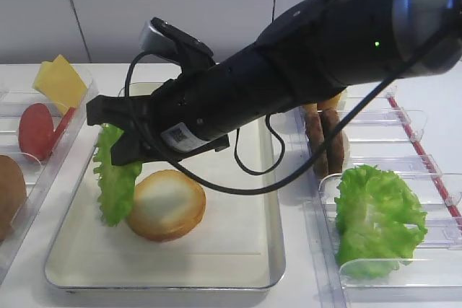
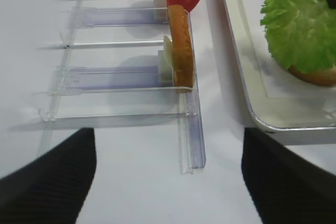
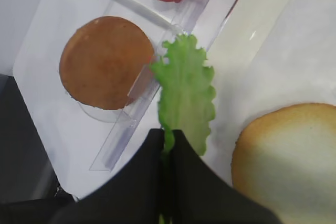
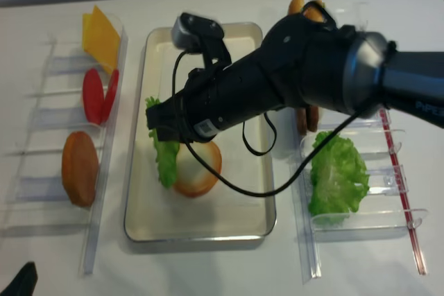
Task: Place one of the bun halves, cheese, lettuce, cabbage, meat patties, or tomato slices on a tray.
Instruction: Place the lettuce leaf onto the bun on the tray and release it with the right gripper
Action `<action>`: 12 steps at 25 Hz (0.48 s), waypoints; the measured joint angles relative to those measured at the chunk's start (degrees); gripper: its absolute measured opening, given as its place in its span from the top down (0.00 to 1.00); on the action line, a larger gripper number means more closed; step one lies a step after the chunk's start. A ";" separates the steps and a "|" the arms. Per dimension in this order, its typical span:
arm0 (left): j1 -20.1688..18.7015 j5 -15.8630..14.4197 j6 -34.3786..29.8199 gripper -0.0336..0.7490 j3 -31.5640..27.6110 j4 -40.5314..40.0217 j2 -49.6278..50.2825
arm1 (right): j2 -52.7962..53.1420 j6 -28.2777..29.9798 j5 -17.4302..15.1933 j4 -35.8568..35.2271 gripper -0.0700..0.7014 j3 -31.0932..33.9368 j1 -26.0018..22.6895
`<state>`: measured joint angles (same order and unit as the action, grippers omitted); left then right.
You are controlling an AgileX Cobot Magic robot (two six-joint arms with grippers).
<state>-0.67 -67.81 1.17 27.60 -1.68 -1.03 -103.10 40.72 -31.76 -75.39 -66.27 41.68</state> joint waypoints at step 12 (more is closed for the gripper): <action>0.00 0.00 0.00 0.25 0.00 0.00 0.00 | -3.17 -4.48 1.01 0.11 0.84 -0.13 0.15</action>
<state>-0.67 -67.81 1.17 27.60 -1.68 -1.03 -106.27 36.24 -30.75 -75.28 -66.40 41.83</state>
